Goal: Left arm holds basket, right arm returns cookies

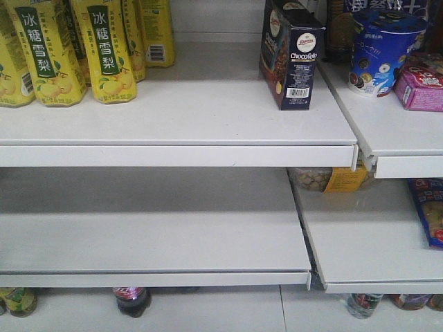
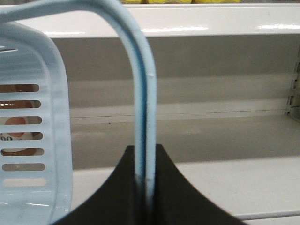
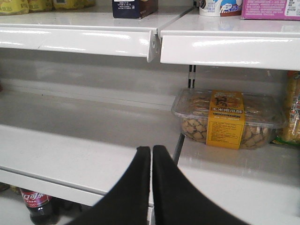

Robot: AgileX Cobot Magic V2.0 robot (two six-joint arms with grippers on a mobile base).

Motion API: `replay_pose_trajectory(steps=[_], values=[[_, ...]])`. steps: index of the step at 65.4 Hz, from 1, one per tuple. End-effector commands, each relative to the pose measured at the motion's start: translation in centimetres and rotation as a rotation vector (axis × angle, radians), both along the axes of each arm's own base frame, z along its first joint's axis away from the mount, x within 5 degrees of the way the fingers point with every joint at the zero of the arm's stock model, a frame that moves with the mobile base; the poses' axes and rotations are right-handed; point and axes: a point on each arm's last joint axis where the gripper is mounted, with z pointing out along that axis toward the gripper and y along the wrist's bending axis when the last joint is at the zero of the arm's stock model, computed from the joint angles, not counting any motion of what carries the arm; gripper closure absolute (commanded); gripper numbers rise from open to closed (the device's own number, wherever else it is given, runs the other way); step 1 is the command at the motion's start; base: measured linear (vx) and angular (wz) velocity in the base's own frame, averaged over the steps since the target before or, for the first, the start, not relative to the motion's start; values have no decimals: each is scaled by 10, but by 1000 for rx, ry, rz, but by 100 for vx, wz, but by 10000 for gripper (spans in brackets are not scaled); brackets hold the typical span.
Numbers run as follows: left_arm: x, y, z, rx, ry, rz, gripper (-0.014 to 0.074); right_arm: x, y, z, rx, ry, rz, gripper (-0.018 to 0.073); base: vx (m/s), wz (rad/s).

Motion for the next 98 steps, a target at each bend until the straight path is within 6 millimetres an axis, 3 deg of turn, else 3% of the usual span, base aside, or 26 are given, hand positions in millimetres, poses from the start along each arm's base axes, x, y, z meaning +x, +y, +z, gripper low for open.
replay_pose_trajectory(steps=[1, 98], values=[[0, 1, 4, 31, -79, 23, 603, 0, 0, 15, 17, -84, 6, 568, 0, 0], [-1, 5, 3, 33, -75, 88, 603, 0, 0, 15, 17, -84, 6, 568, 0, 0]])
